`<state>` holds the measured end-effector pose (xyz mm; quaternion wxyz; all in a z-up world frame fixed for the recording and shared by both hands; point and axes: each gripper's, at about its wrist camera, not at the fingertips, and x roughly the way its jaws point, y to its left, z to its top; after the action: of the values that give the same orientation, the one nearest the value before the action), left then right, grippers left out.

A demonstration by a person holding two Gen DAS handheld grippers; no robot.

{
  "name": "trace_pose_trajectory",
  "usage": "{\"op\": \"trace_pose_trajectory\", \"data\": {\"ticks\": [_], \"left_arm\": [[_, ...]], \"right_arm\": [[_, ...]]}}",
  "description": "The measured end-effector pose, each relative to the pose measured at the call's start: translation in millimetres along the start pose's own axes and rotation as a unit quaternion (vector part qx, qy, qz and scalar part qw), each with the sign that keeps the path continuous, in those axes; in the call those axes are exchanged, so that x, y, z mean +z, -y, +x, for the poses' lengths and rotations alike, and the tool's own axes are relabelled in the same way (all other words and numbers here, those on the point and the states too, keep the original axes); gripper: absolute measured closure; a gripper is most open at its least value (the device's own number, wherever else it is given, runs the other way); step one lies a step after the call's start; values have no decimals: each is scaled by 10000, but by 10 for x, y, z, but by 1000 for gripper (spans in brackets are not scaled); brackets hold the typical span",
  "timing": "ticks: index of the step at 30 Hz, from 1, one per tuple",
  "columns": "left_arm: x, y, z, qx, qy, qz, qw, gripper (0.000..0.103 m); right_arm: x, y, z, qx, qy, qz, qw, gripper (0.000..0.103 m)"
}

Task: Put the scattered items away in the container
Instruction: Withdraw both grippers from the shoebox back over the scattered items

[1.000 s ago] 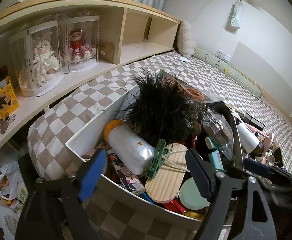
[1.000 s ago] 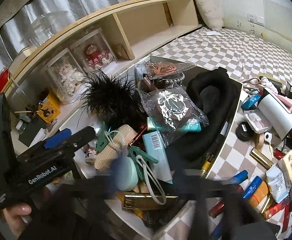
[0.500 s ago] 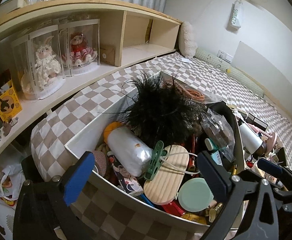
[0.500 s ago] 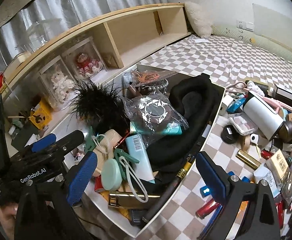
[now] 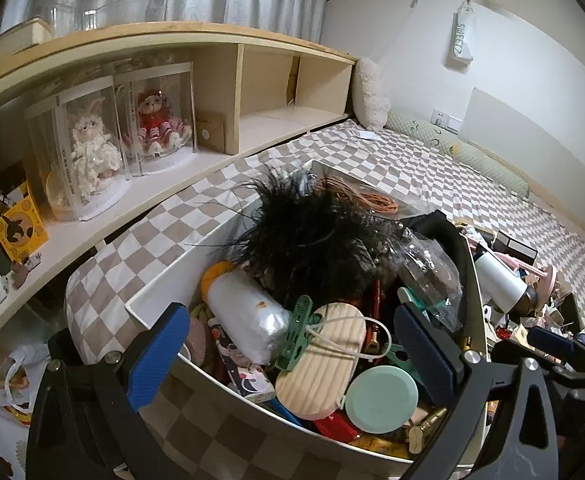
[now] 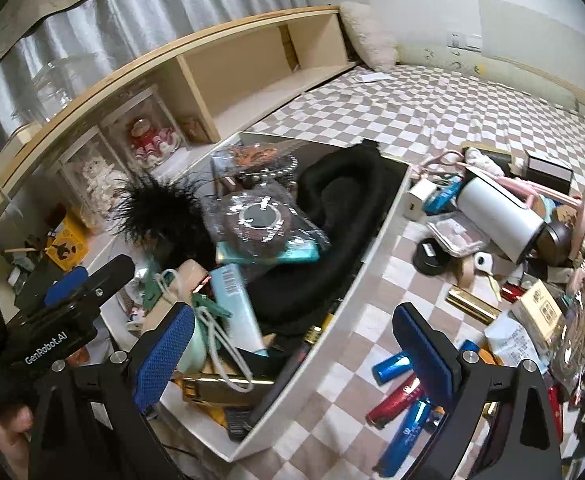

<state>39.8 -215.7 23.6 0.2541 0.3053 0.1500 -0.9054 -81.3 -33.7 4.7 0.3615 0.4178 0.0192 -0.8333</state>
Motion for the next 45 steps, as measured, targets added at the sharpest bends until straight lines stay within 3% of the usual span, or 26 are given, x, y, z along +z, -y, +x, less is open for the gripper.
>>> {"op": "trace_pose_trajectory", "data": {"ticks": [3,9,17,20,28,37,45], "left_arm": [[-10,51,-4,-109,-14,-5,9999,0],[-63,255,-19,23,44,286,9996,0],[-151,544,-100,-578,144,493,9970,0],[-180,687,-136,-620,208,748,9951,0],[-291,1040,-183,-892,194,1277,9876,0],[-390,1305,-217,-1309,93,1407,9813,0],[-488,1516,-246,-1545,21,1561,9756,0]], "right_arm": [[-38,88,-36,-89,43,86,9999,4],[-112,256,-192,-351,298,175,9988,0],[-176,626,-378,-505,459,597,9959,0],[-214,773,-436,-636,490,754,9939,0],[-358,1057,-606,-930,680,754,9905,0],[-509,1307,-872,-1351,957,661,9840,0],[-656,1466,-1059,-1740,822,587,9796,0]]}}
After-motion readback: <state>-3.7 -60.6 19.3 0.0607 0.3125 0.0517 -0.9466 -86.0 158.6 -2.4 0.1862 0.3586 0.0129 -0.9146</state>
